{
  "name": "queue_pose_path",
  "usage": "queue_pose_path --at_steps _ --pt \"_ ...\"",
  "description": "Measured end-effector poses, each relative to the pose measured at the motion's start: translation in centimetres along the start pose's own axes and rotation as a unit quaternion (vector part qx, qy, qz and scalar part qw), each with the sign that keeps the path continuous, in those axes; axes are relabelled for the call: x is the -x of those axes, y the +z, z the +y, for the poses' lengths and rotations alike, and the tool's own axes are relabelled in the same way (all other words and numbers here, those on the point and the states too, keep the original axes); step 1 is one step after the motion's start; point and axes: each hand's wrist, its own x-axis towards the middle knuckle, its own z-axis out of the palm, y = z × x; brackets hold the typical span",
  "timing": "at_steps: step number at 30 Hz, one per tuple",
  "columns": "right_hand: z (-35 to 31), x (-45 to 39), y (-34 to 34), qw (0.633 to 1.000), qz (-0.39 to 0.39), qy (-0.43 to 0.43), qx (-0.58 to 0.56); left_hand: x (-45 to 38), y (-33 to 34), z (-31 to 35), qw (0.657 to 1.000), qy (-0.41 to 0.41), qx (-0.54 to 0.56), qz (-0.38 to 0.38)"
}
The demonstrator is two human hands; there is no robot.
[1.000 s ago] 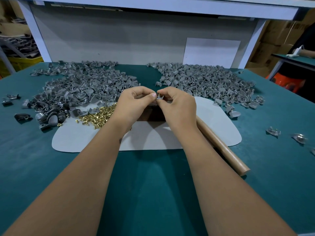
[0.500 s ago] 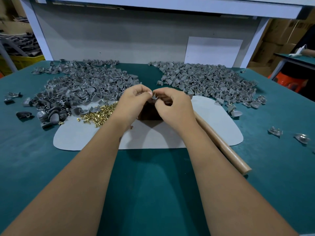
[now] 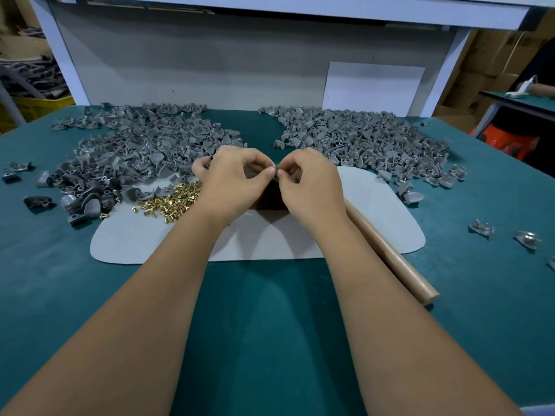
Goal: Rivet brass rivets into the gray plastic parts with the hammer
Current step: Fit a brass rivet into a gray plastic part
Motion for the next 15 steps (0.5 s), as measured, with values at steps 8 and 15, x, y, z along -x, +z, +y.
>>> queue_pose_path --at_steps 8,15 --pt "0.34 -0.15 0.1 0.999 -0.012 -0.016 0.047 0.02 0.19 -0.23 1.0 -0.004 -0.019 0.003" --pt "0.16 -0.45 0.29 1.0 -0.022 0.009 0.013 -0.08 0.02 0.01 1.0 -0.025 0.014 0.0"
